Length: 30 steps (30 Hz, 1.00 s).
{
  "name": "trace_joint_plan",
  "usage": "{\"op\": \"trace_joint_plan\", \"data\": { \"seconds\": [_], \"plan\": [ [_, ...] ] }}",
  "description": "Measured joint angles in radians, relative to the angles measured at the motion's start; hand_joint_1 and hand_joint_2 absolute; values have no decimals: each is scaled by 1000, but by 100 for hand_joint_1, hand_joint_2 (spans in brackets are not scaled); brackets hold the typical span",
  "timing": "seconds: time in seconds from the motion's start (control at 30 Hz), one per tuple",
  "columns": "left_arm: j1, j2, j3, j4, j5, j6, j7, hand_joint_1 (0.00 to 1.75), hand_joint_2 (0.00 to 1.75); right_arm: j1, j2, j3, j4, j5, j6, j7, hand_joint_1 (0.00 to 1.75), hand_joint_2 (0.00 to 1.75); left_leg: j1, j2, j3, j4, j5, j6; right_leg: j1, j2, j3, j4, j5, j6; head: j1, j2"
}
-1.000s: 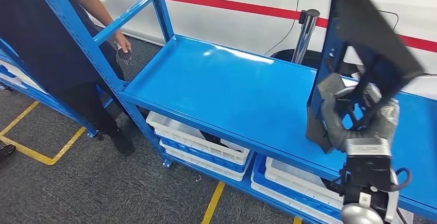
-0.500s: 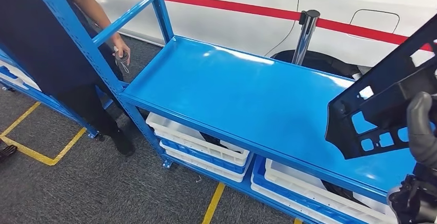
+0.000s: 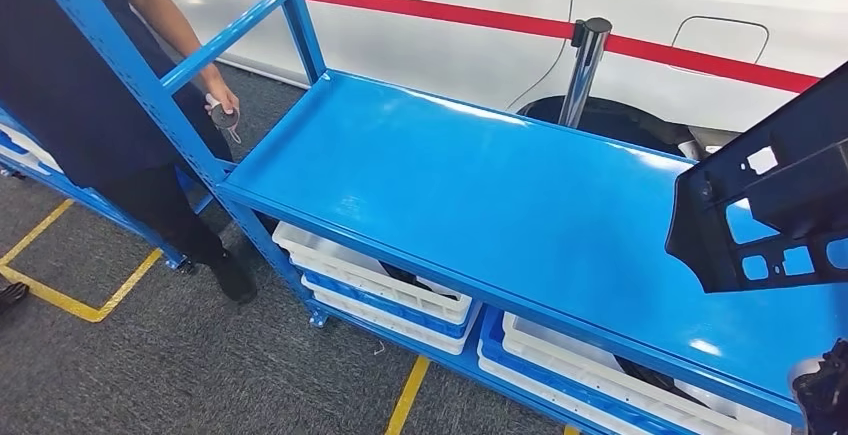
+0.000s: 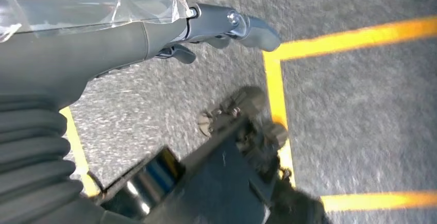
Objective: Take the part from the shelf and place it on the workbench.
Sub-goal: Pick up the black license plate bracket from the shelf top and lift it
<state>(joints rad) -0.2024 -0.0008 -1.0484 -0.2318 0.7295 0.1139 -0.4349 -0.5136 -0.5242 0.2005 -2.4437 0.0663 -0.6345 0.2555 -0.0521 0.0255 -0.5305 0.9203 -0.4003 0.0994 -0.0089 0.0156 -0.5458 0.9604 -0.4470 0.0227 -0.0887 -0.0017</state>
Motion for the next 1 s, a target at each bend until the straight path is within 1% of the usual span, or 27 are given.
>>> {"op": "trace_joint_plan", "data": {
  "seconds": [0.03,0.07,0.1,0.13,0.2,0.23,0.27,0.3,0.33,0.37,0.4,0.43,0.47,0.53,0.57,0.6,0.63,0.7,0.73,0.77,0.8,0.83,0.87,0.9,0.93,0.97,1.0],
  "plan": [
    [0,-1,2,0,9,-3,5,0,175,0,0,0,-1,-9,-4,-3,175,175,3,0,2,-7,4,-8,1,-1,-1,3,-2,-2,0,0],
    [1,-3,6,0,18,-8,14,0,175,-1,0,1,-2,-22,-7,-9,175,175,7,0,6,-13,7,-14,1,-3,-5,11,-8,1,0,0],
    [2,-4,11,0,26,-14,26,0,175,-2,1,2,-2,-35,-10,-18,175,175,11,0,8,-19,10,-18,2,-4,-15,36,-26,4,0,0],
    [3,-6,15,0,32,-20,40,0,175,-3,2,4,-2,-47,-12,-29,175,175,17,0,10,-24,13,-20,3,-5,-35,82,-55,8,0,0],
    [7,-8,20,0,43,-30,61,0,175,-2,6,7,-2,-73,-16,-54,175,175,23,0,9,-24,13,-19,0,-6,-98,218,-125,16,1,0],
    [11,-9,22,0,47,-36,68,0,175,-1,9,9,-2,-89,-18,-67,175,175,27,0,9,-24,13,-19,-3,-6,-126,276,-145,22,1,0],
    [16,-11,26,0,52,-42,72,0,175,1,14,13,-2,-107,-19,-81,175,175,33,-1,9,-23,13,-22,-9,-6,-139,302,-147,30,1,0],
    [22,-12,31,0,55,-50,74,0,175,2,19,17,-2,-125,-20,-97,175,175,40,-1,9,-20,13,-26,-17,-7,-133,289,-128,40,1,0],
    [28,-12,36,0,59,-57,77,0,175,4,24,22,-2,-143,-21,-112,175,175,48,-2,8,-14,10,-34,-27,-9,-109,239,-94,52,1,0],
    [32,-12,41,0,62,-63,80,0,175,6,29,27,-2,-157,-21,-125,175,175,55,-4,5,-2,5,-44,-39,-11,-77,173,-59,68,1,0],
    [34,-10,44,0,65,-68,83,0,175,8,33,31,-2,-168,-22,-136,175,175,59,-6,-2,15,-2,-56,-48,-10,-50,112,-34,78,2,0],
    [35,-9,45,0,66,-72,87,0,175,12,37,34,-1,-176,-22,-144,175,175,62,-7,-9,31,-8,-64,-53,-8,-33,72,-19,79,3,0],
    [37,-8,47,0,68,-76,90,0,175,16,41,37,-1,-182,-24,-152,175,175,61,-9,-16,43,-9,-70,-57,-6,-28,54,-14,74,3,0],
    [42,-7,51,0,70,-84,94,0,175,22,50,42,0,-192,-27,-166,175,175,62,-9,-24,46,-1,-73,-56,-5,-34,54,-10,51,3,0],
    [46,-7,54,0,71,-88,96,0,175,23,55,45,0,-197,-29,-173,175,175,62,-11,-28,50,-6,-74,-56,-7,-39,54,-7,43,3,0],
    [49,-6,56,0,71,-90,98,0,175,25,59,47,0,-201,-31,-179,175,175,63,-12,-37,70,-25,-77,-56,-8,-44,54,-3,36,3,0],
    [50,-6,59,0,71,-92,100,0,175,26,62,49,0,-206,-31,-185,175,175,64,-13,-53,110,-57,-80,-56,-9,-49,53,1,30,2,0],
    [51,-6,62,0,71,-98,105,0,175,29,66,51,0,-224,-25,-197,175,175,64,-13,-99,247,-143,-84,-51,-11,-60,52,10,22,2,0],
    [51,-6,63,0,71,-100,107,0,175,31,68,52,0,-236,-20,-204,175,175,63,-13,-119,311,-175,-83,-47,-12,-66,52,15,19,2,0],
    [52,-6,64,0,71,-103,110,0,175,33,69,53,0,-249,-14,-212,175,175,60,-14,-124,347,-192,-77,-41,-13,-71,52,20,18,3,0],
    [52,-6,64,0,71,-107,112,0,175,35,70,54,0,-260,-8,-220,175,175,55,-14,-110,341,-190,-66,-34,-13,-76,50,27,16,3,0],
    [51,-7,64,0,70,-110,113,0,175,36,71,55,0,-269,-3,-227,175,175,47,-14,-76,293,-174,-50,-25,-12,-80,45,35,13,3,0],
    [51,-7,64,0,70,-113,115,0,175,38,72,55,0,-277,1,-234,175,175,36,-15,-27,216,-150,-26,-18,-12,-82,36,45,10,3,0],
    [50,-6,65,0,70,-115,116,0,175,40,72,56,0,-281,4,-240,175,175,19,-14,29,128,-126,-2,-11,-11,-82,25,57,7,3,0],
    [47,-6,65,-1,70,-117,116,0,175,41,72,56,0,-284,6,-244,175,175,5,-13,73,52,-108,17,-4,-10,-84,14,69,5,2,0],
    [44,-5,66,-1,70,-118,117,0,175,43,73,56,0,-288,6,-247,175,175,-6,-12,100,2,-94,24,0,-11,-86,6,82,1,2,0],
    [43,-5,66,-1,70,-119,119,0,175,46,74,56,0,-294,7,-250,175,175,-11,-10,109,-22,-84,21,3,-12,-89,0,93,-1,1,0]
  ]
}}
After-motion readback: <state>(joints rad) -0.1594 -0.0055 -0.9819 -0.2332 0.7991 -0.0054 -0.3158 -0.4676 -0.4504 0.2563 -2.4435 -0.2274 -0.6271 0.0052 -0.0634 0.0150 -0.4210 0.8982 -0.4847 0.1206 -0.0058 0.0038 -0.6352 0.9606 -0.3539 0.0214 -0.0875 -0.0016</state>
